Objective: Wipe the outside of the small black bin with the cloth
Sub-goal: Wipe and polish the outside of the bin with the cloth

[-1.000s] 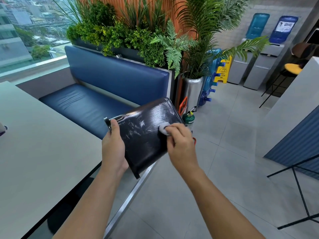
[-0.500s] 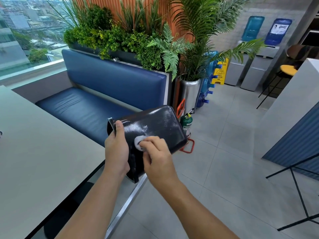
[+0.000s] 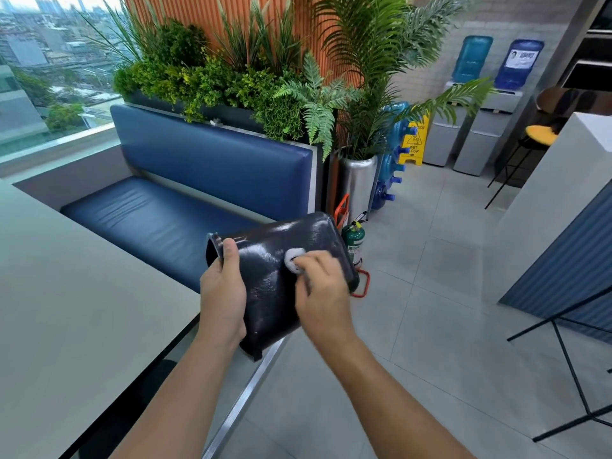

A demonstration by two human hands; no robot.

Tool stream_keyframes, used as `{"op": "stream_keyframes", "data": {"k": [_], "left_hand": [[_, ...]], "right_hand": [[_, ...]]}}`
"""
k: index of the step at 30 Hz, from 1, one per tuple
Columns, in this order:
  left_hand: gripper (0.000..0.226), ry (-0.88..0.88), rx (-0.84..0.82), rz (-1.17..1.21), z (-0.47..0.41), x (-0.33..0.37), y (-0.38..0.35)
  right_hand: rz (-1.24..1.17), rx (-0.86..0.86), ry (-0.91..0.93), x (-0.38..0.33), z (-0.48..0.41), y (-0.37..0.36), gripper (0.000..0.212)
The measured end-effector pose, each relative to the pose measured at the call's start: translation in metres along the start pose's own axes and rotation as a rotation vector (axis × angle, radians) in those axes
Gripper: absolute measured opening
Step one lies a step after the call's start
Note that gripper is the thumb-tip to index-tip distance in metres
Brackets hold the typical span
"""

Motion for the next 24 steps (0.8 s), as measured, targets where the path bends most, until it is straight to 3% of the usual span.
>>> {"op": "stream_keyframes", "data": {"k": [5,14,20,24], "left_hand": [[0.046,0.002,-0.005,-0.029,-0.001,-0.001,0.0],[0.046,0.028,-0.023,0.011,-0.003,0.005,0.011],[0.055,-0.061,-0.075,-0.114,-0.001,0.0,-0.001],[0.052,-0.047,-0.065,-0.068,-0.003,-0.001,0.007]], "right_hand": [[-0.057,-0.118,0.107,-0.022,0.022,-0.011,0.033],[0.071,0.031,-0.103,0.033,-0.028,0.018,0.02],[-0.076,-0.075,0.074,-0.039,0.011,-0.017,0.032],[-0.063,-0.053,0.081,-0.016,0.001,-0.008,0.031]]}}
Point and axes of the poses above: each hand's wrist, its own z-axis away from the middle knuckle, its own y-axis out of the back of the hand, x = y × z, the point moved 3 cm from there along -z, towards the middle knuckle, and after that the axes turned 2 degrees about x, right-handed, at the moved point
